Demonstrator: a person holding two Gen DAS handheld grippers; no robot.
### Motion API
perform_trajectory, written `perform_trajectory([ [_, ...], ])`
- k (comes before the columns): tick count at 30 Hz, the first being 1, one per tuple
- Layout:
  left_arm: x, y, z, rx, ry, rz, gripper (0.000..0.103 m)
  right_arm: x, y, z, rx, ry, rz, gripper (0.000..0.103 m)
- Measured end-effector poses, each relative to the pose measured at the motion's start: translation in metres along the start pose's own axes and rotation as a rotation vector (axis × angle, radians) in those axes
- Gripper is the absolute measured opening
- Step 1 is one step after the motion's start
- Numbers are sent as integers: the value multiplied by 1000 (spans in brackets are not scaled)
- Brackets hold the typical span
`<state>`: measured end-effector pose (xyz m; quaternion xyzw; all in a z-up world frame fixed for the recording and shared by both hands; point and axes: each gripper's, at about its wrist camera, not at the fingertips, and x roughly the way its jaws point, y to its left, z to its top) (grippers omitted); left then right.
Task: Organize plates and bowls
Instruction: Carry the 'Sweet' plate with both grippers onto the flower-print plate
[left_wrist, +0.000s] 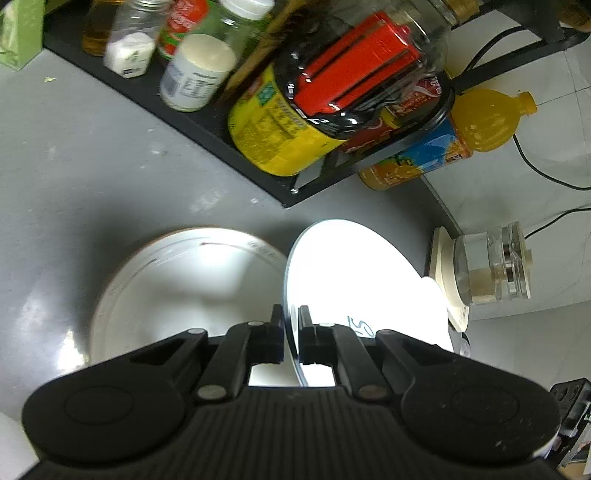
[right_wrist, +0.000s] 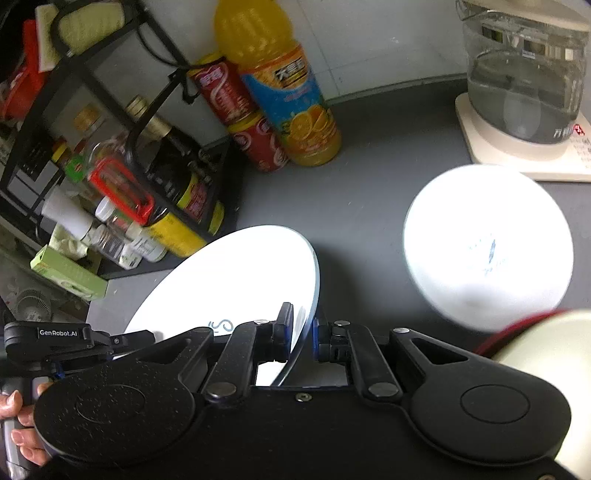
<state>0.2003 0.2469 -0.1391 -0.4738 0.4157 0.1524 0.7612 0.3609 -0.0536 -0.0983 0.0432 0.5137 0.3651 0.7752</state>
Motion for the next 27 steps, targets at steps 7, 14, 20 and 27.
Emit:
perform_trajectory([
  [7,-15,30,-6,-24,6,-3,4,1,17,-28,20,10,32,9],
  [14,-26,51,-12,-30,-3,17,4,4,29,-45,11,19,36,10],
  [20,-27,59,-16,-23,-4,41,4,7,33,-52,-1,29,25,10],
  [27,-26,67,-22,-14,4,72,4,11,38,-56,-19,39,6,10],
])
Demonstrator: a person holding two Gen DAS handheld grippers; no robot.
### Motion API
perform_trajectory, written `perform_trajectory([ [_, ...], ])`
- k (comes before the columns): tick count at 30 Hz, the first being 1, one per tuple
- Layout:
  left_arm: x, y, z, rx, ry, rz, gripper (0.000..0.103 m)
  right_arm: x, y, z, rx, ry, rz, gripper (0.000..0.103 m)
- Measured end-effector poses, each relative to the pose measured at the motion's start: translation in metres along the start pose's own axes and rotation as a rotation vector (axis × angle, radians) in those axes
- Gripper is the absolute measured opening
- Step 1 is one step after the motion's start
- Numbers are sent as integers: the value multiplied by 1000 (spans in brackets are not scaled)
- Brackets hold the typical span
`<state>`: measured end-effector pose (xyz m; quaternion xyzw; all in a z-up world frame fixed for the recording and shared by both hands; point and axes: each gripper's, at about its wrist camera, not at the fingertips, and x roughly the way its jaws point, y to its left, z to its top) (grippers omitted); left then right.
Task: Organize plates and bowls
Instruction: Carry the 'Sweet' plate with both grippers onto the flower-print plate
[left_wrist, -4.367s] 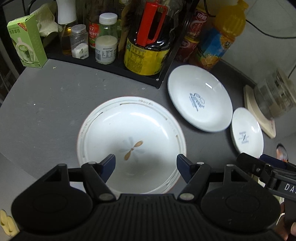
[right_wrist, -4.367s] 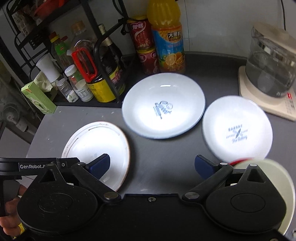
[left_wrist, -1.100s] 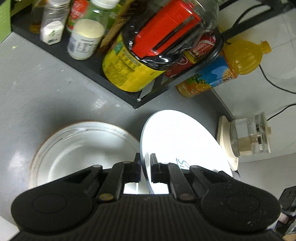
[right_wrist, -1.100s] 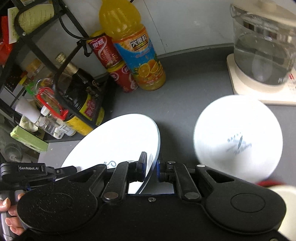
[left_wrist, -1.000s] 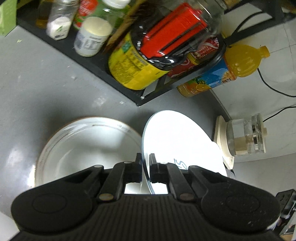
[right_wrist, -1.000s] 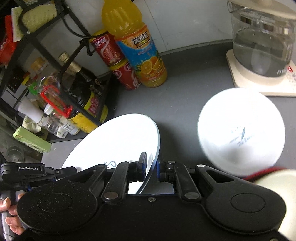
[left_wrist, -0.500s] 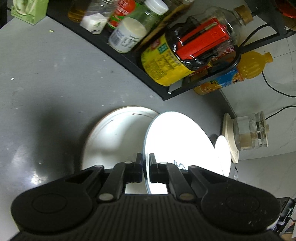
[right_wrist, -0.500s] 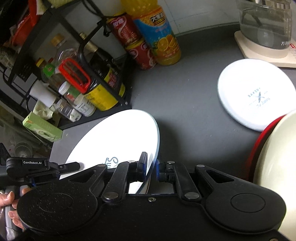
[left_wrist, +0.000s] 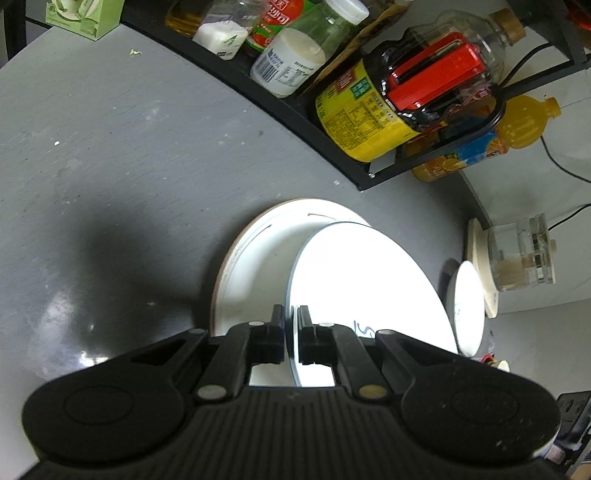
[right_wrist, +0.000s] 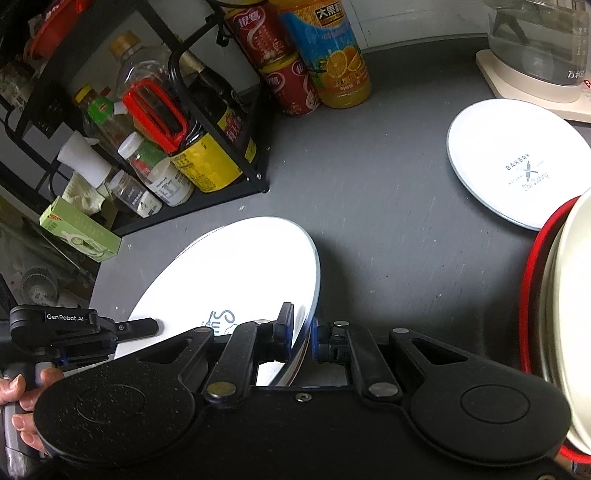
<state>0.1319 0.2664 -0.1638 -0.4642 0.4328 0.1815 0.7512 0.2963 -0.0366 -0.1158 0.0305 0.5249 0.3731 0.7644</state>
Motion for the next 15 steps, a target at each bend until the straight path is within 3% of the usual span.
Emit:
perform_trajectory([
  [15,16,4,-7,21,16,58,7,7,4,-3,-14,31,-61,9],
])
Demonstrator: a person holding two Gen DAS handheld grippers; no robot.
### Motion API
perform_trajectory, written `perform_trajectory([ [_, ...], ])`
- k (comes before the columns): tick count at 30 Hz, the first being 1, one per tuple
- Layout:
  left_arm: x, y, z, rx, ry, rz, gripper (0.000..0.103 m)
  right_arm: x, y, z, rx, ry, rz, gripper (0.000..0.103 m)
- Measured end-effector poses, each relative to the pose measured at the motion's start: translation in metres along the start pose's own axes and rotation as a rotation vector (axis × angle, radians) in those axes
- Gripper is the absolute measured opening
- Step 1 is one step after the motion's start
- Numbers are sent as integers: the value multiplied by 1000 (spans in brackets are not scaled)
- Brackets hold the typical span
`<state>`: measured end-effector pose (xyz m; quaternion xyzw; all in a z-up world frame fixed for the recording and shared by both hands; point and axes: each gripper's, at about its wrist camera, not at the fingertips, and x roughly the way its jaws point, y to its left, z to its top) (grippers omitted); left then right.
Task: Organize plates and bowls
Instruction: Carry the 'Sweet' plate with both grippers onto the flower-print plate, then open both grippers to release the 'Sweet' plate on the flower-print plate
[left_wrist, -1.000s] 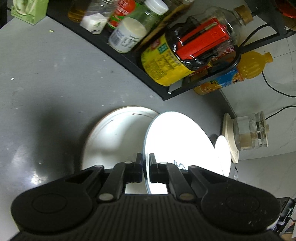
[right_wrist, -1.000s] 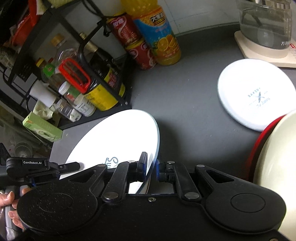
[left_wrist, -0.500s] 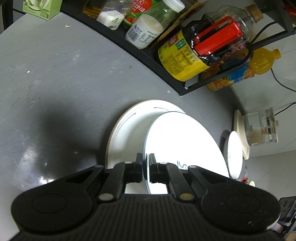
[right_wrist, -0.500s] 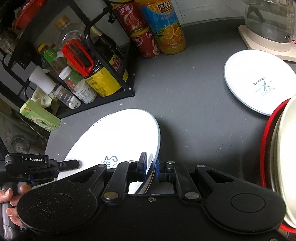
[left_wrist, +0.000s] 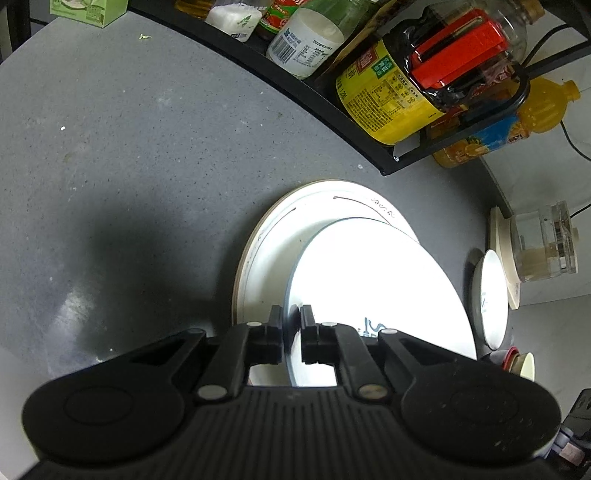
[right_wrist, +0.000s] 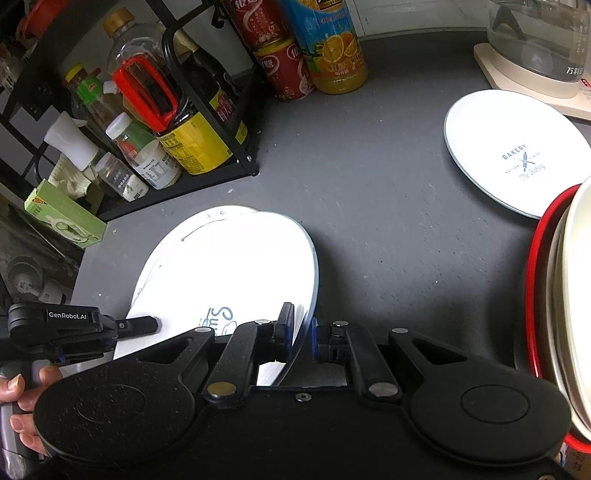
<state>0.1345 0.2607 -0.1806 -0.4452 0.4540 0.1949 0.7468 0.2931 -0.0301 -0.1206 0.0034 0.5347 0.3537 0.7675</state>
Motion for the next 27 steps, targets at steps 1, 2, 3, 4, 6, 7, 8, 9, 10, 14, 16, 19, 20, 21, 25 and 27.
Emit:
perform_trajectory([
  [1,1,-1,0,5,2,7,8,1,0,0,-1,2,-4,8],
  [2,3,-3,0,13,5,17,9,2,2,0,-1,1,-7,8],
  [3,3,-3,0,19,4,27,9,4,2,-1,-4,1,-10,8],
  [4,4,-4,0,26,4,37,9,5,4,-1,-9,0,-14,8],
  [6,4,-5,2,34,15,62,9,7,6,-1,-13,-1,-17,7],
  [7,4,-5,3,38,20,74,9,7,6,-1,-15,-2,-19,7],
  [8,1,-5,3,44,11,79,9,8,6,-1,-18,-4,-20,7],
  [9,-3,-6,4,58,-3,87,9,8,7,-1,-24,-7,-24,7],
  [10,-8,-9,6,80,-18,95,9,9,9,-1,-32,-10,-33,8],
  [14,-28,-13,13,120,-58,106,12,13,9,0,-33,-8,-48,9],
  [16,-35,-12,15,128,-85,125,25,15,10,-1,-43,-13,-56,10],
  [19,-37,-12,16,138,-104,159,38,19,14,-1,-60,-14,-70,11],
  [20,-35,-11,16,135,-100,159,39,20,14,-1,-63,-14,-70,12],
  [21,-32,-9,16,128,-91,154,40,22,15,-1,-67,-12,-70,12],
  [25,-19,-9,13,120,-55,162,40,26,17,0,-78,-6,-75,12],
  [27,-12,-8,12,124,-46,179,40,29,18,1,-80,3,-76,13],
])
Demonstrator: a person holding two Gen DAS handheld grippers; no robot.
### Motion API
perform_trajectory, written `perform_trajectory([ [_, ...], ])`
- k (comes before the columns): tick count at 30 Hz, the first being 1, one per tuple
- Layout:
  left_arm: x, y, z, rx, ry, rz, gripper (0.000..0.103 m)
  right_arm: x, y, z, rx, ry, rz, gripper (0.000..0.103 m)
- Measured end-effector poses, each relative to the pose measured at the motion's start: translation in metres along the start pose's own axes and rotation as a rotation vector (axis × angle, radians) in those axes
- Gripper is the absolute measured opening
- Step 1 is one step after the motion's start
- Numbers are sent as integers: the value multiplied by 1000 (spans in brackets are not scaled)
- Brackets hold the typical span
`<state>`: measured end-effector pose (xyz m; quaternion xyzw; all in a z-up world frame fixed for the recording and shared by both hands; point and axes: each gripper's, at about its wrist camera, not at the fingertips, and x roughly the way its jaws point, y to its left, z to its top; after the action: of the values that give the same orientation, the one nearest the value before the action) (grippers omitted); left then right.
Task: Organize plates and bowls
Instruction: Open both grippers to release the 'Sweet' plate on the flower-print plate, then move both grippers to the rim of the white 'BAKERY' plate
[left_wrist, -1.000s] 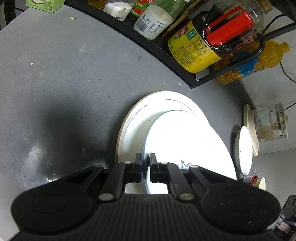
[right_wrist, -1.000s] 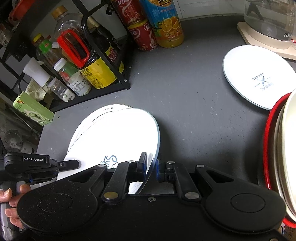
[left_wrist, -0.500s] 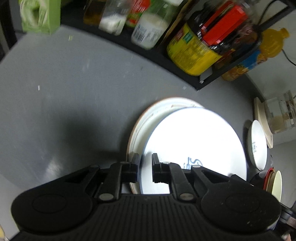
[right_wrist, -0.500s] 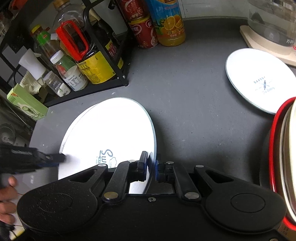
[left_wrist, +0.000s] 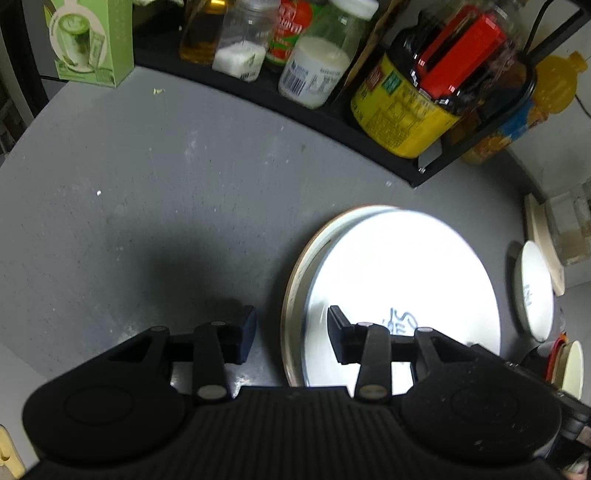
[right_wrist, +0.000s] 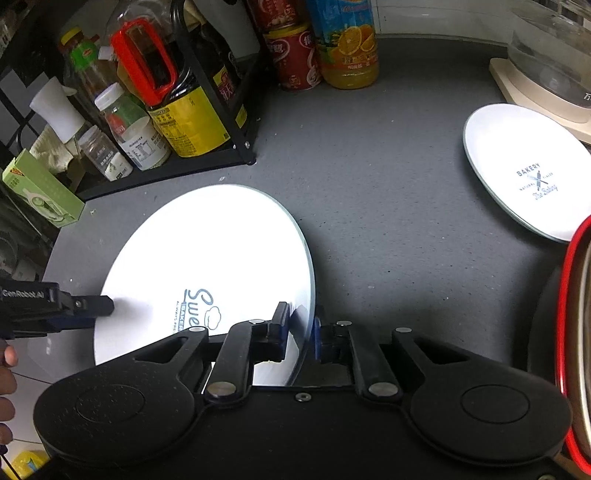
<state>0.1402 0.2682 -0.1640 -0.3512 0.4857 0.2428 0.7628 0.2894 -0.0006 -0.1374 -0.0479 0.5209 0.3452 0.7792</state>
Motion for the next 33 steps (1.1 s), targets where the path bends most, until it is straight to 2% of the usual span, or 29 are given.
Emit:
perform_trajectory([
  [2,5,1,-1,3,4,22,40,3,1,0,-3,6,-4,16],
  [9,5,9,0,-13,-17,15,43,8,3,2,9,22,-8,22],
  [12,1,6,-2,-2,-21,40,43,3,3,3,21,11,-19,27],
  [15,-6,-1,-1,28,-30,79,43,-7,0,5,44,3,16,31],
  [17,-11,-6,2,38,-31,63,43,-14,-1,6,54,-10,21,46],
  [19,-16,-11,3,48,-29,51,43,-24,-2,6,63,-26,20,57],
  [20,-19,-15,4,57,-30,50,44,-27,-2,7,67,-31,23,58],
  [21,-22,-19,4,70,-32,49,47,-31,-3,7,71,-34,26,59],
  [24,-29,-34,3,112,-34,45,58,-44,-7,7,80,-49,25,71],
  [26,-33,-44,1,142,-30,41,65,-52,-9,6,81,-59,12,84],
  [28,-35,-55,-2,174,-24,28,75,-62,-11,6,81,-71,6,89],
  [33,-40,-85,-9,257,-20,-1,82,-87,-20,5,103,-106,-14,101],
])
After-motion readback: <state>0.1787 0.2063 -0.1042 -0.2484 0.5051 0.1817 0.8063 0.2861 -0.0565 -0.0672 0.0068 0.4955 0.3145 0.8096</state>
